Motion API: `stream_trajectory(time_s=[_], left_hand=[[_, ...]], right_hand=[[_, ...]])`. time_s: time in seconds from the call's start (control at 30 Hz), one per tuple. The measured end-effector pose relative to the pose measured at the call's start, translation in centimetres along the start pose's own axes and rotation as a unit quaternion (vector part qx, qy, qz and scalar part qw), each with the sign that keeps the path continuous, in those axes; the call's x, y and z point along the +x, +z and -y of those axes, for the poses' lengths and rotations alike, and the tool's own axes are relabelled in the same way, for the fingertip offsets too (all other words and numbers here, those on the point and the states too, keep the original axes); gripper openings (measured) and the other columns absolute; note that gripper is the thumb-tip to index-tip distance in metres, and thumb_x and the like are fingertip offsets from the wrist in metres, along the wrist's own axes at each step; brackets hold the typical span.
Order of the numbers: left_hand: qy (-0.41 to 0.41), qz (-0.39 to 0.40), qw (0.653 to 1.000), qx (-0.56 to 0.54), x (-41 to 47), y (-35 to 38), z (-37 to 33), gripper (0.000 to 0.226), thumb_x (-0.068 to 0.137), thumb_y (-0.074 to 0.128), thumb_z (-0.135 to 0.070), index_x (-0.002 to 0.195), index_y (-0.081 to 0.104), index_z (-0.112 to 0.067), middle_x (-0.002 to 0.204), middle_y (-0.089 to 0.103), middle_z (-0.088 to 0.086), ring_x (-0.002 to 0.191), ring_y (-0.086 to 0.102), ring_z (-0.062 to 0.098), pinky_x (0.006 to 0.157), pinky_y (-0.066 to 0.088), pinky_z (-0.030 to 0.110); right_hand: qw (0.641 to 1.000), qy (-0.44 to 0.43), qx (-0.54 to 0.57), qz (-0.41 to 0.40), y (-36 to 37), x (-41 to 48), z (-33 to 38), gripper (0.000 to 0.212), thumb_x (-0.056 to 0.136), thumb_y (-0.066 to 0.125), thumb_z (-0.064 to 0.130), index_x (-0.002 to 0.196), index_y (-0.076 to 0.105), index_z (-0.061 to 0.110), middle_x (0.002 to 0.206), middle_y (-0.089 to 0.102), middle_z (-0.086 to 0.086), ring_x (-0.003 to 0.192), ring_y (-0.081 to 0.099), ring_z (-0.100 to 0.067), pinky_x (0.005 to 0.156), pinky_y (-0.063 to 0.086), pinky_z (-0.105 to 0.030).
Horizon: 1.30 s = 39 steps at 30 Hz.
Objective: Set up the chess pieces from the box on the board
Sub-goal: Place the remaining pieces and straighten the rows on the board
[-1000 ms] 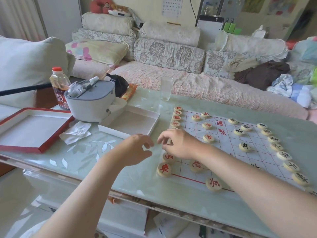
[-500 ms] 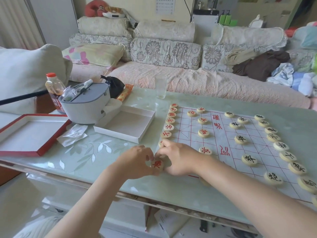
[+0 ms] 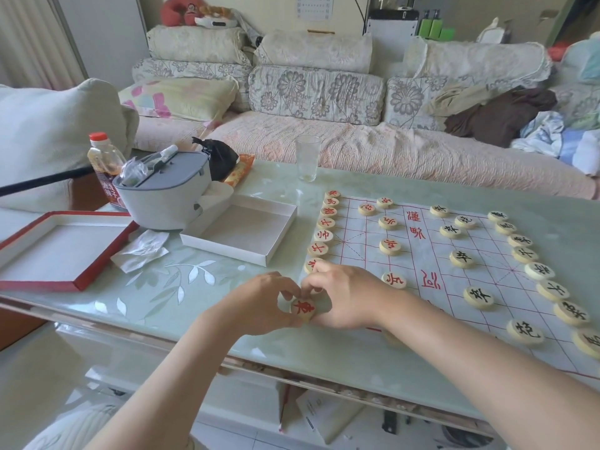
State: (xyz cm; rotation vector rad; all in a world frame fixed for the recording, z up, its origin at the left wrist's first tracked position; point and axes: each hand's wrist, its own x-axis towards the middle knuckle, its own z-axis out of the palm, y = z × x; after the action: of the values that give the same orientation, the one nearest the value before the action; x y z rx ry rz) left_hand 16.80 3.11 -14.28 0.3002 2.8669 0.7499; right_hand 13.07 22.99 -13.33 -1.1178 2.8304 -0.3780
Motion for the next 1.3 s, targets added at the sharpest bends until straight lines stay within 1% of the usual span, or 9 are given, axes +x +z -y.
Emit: stream_trajectory(time_s=[0.2, 0.33, 0.43, 0.6, 0.77, 0.93, 1.1, 1.17, 1.3], left_hand=[[-0.003, -0.010, 1.000, -0.006, 0.1, 0.3, -0.2, 0.047, 0.069, 0.077, -0.051, 0.111, 0.062, -0.036, 0.099, 0.054, -0.019, 0.082, 0.049, -0.002, 0.066, 0.037, 0.011], [-0.015, -0.006, 1.000, -0.019, 0.2, 0.1, -0.3, 0.052, 0.069, 0.074, -0.059, 0.114, 0.058, -0.037, 0.101, 0.054, -0.019, 0.087, 0.053, 0.004, 0.074, 0.044, 0.020], [-0.013, -0.057, 0.998, -0.022, 0.9, -0.3, -0.3, 0.042, 0.080, 0.066, -0.053, 0.116, 0.056, -0.035, 0.101, 0.055, -0.018, 0.089, 0.053, 0.007, 0.076, 0.043, 0.023], [0.003, -0.105, 0.994, -0.007, 2.5, -0.2, -0.5, 0.026, 0.091, 0.059, -0.029, 0.116, 0.062, -0.035, 0.106, 0.058, -0.015, 0.094, 0.054, 0.009, 0.079, 0.042, 0.022], [-0.004, -0.084, 0.996, -0.012, 3.2, 0.3, -0.3, 0.013, 0.085, 0.068, -0.035, 0.097, 0.071, -0.039, 0.101, 0.066, -0.015, 0.085, 0.059, 0.008, 0.078, 0.050, 0.027], [0.003, -0.077, 0.997, -0.030, 3.0, 0.1, 0.4, 0.013, 0.083, 0.071, -0.032, 0.095, 0.070, -0.037, 0.093, 0.065, -0.021, 0.082, 0.060, 0.007, 0.073, 0.047, 0.023], [-0.007, -0.095, 0.994, -0.044, 3.8, -0.4, 0.3, 0.024, 0.091, 0.059, -0.026, 0.113, 0.063, -0.034, 0.114, 0.062, -0.014, 0.093, 0.059, 0.010, 0.082, 0.045, 0.023], [-0.013, -0.102, 0.994, -0.040, 4.4, -0.7, 0.0, 0.028, 0.093, 0.053, -0.022, 0.117, 0.062, -0.033, 0.118, 0.060, -0.009, 0.098, 0.058, 0.013, 0.087, 0.047, 0.027], [-0.031, -0.081, 0.996, -0.019, 5.5, -0.6, -0.6, 0.033, 0.095, 0.046, -0.018, 0.118, 0.064, -0.034, 0.124, 0.059, -0.005, 0.104, 0.057, 0.016, 0.087, 0.047, 0.027]], right_hand=[[1.000, 0.006, 0.023, 0.011, 0.1, -0.4, -0.1, 0.035, 0.077, 0.069, 0.048, 0.111, 0.061, 0.041, 0.100, 0.049, 0.018, 0.084, 0.050, -0.003, 0.073, 0.042, -0.025], [0.997, 0.041, 0.072, -0.012, -1.2, 0.1, -0.7, 0.027, 0.082, 0.064, 0.035, 0.109, 0.062, 0.039, 0.103, 0.056, 0.015, 0.093, 0.057, -0.007, 0.084, 0.049, -0.028], [0.993, 0.089, 0.063, -0.047, -1.8, 0.5, -2.0, 0.028, 0.084, 0.062, 0.027, 0.111, 0.060, 0.037, 0.105, 0.057, 0.016, 0.096, 0.057, -0.010, 0.084, 0.047, -0.030], [0.990, 0.128, 0.063, -0.019, -0.7, 0.8, -2.0, 0.028, 0.082, 0.069, 0.046, 0.108, 0.062, 0.040, 0.105, 0.062, 0.020, 0.097, 0.058, -0.007, 0.079, 0.044, -0.026], [0.989, 0.127, 0.075, -0.019, -0.3, 1.4, -1.5, 0.022, 0.081, 0.071, 0.052, 0.100, 0.067, 0.041, 0.105, 0.064, 0.020, 0.095, 0.056, -0.004, 0.083, 0.046, -0.028], [0.988, 0.125, 0.088, -0.012, -0.3, 1.6, -1.7, 0.022, 0.081, 0.069, 0.049, 0.101, 0.067, 0.041, 0.103, 0.065, 0.020, 0.097, 0.060, -0.005, 0.086, 0.049, -0.030], [0.979, 0.172, 0.078, -0.078, -2.1, 2.4, -3.2, 0.018, 0.087, 0.062, 0.031, 0.103, 0.063, 0.038, 0.101, 0.065, 0.018, 0.084, 0.058, -0.006, 0.066, 0.040, -0.025], [0.977, 0.183, 0.070, -0.089, -2.3, 2.7, -3.9, 0.023, 0.087, 0.063, 0.027, 0.108, 0.063, 0.036, 0.104, 0.064, 0.017, 0.094, 0.059, -0.010, 0.070, 0.039, -0.026], [0.978, 0.186, 0.063, -0.063, -1.0, 3.2, -4.3, 0.025, 0.088, 0.067, 0.035, 0.113, 0.066, 0.040, 0.112, 0.065, 0.019, 0.102, 0.059, -0.010, 0.076, 0.044, -0.027]])
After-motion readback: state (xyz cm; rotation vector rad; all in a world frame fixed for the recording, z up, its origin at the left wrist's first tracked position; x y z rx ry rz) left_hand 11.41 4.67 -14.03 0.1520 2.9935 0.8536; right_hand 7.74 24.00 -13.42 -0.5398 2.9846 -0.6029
